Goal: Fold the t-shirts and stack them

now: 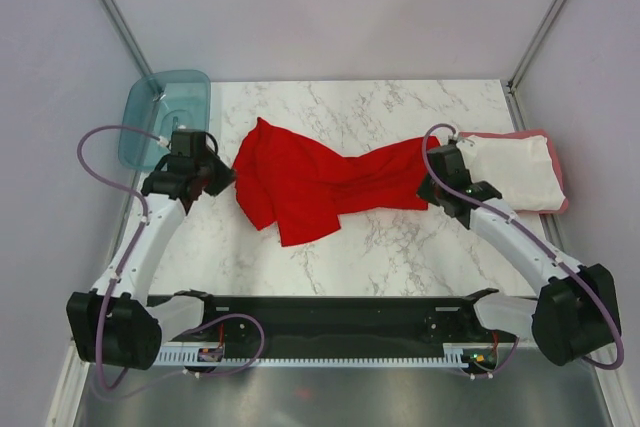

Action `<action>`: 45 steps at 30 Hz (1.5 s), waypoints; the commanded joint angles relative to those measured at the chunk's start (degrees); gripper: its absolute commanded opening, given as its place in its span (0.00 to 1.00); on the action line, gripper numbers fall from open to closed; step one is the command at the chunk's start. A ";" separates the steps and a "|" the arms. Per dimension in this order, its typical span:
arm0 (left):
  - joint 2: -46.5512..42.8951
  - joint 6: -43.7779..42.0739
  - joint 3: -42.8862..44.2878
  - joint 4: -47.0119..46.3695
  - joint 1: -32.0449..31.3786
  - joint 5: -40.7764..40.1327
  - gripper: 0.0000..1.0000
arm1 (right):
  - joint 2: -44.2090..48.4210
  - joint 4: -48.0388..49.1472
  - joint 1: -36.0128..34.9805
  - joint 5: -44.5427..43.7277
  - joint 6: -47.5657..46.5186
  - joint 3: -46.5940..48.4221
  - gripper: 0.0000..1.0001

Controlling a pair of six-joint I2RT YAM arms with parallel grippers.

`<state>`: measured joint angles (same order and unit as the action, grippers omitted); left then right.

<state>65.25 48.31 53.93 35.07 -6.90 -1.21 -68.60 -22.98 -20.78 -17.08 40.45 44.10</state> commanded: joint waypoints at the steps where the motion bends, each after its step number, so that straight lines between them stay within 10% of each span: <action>1: 0.92 3.10 9.50 3.68 -0.05 2.26 0.02 | -0.39 -1.45 2.75 3.54 0.16 9.15 0.00; 7: 6.55 3.02 29.28 13.87 -0.05 1.48 0.02 | -5.49 -8.03 5.48 8.47 -0.01 24.44 0.00; 19: -8.28 1.96 28.77 22.65 -0.05 0.07 0.02 | 5.22 -16.82 5.66 9.61 -2.91 25.78 0.00; 26: -13.14 3.45 43.34 35.75 -0.05 2.26 0.02 | 18.40 -26.93 5.74 8.82 -4.15 31.74 0.00; 32: -4.46 4.33 55.74 38.50 -0.05 1.48 0.02 | 16.67 -30.28 5.66 2.85 -3.27 42.64 0.00; 36: 16.85 3.20 67.42 41.04 0.04 -0.63 0.02 | 2.10 -29.93 5.83 -1.72 -3.09 52.46 0.00; 40: 25.35 1.87 67.45 42.63 0.22 -2.29 0.02 | -11.89 -33.00 8.91 5.54 -3.36 57.51 0.00; 45: 17.21 1.17 53.23 36.31 0.22 -3.71 0.02 | -6.04 -28.17 9.09 3.90 -3.88 47.25 0.00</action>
<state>93.54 50.63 109.34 71.50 -6.85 -2.83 -82.43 -50.76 -11.97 -12.91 37.23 94.24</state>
